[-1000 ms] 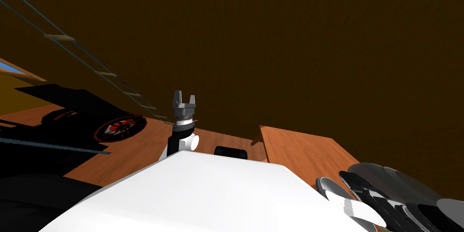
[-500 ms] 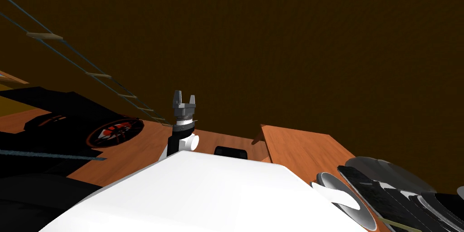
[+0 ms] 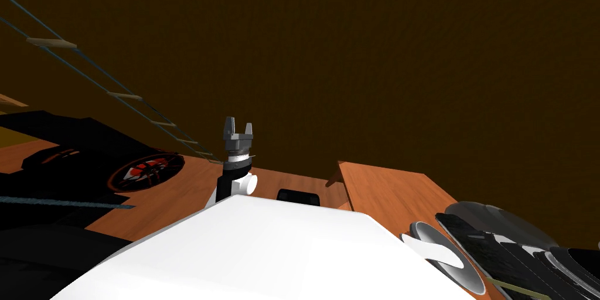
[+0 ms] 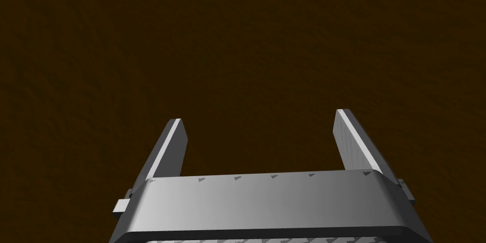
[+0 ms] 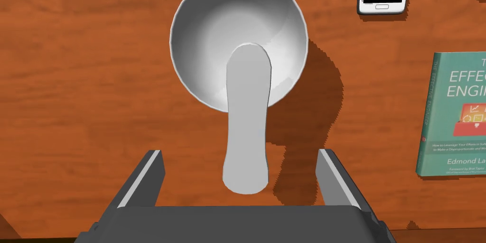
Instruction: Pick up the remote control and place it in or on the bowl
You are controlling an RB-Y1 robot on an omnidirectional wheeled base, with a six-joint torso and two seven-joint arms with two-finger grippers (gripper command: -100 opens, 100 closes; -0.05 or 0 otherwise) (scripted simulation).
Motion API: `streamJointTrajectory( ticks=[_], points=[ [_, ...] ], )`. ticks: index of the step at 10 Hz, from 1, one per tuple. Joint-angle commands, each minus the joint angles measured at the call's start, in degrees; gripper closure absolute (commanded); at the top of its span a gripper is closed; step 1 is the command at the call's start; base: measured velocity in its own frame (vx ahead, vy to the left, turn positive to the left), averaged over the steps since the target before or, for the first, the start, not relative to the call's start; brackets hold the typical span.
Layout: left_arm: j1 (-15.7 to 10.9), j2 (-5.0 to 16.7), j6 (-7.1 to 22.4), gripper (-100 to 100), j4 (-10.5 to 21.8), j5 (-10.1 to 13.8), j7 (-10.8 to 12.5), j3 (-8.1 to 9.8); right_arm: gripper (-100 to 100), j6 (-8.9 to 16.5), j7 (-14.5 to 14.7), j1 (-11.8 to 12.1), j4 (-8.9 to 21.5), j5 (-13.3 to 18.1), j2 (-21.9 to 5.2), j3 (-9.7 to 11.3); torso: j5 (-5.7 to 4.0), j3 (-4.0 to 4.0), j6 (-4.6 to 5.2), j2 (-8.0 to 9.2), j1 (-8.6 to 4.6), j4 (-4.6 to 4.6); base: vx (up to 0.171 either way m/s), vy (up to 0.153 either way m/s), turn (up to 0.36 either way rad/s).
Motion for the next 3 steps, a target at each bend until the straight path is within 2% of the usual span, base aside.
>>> streamJointTrajectory(
  ticks=[1,3],
  points=[
    [0.00,0.00,0.00,0,0.00,0.00,0.00,0.00,0,0.00,0.00,0.00,0.00,0.00,0.00,0.00,0.00,0.00,0.00,0.00,0.00,0.00,0.000,0.000,0.000],
    [0.00,0.00,0.00,0,0.00,0.00,0.00,0.00,0,0.00,0.00,0.00,0.00,0.00,0.00,0.00,0.00,0.00,0.00,0.00,-0.01,0.00,0.000,0.000,0.000]
  ],
)
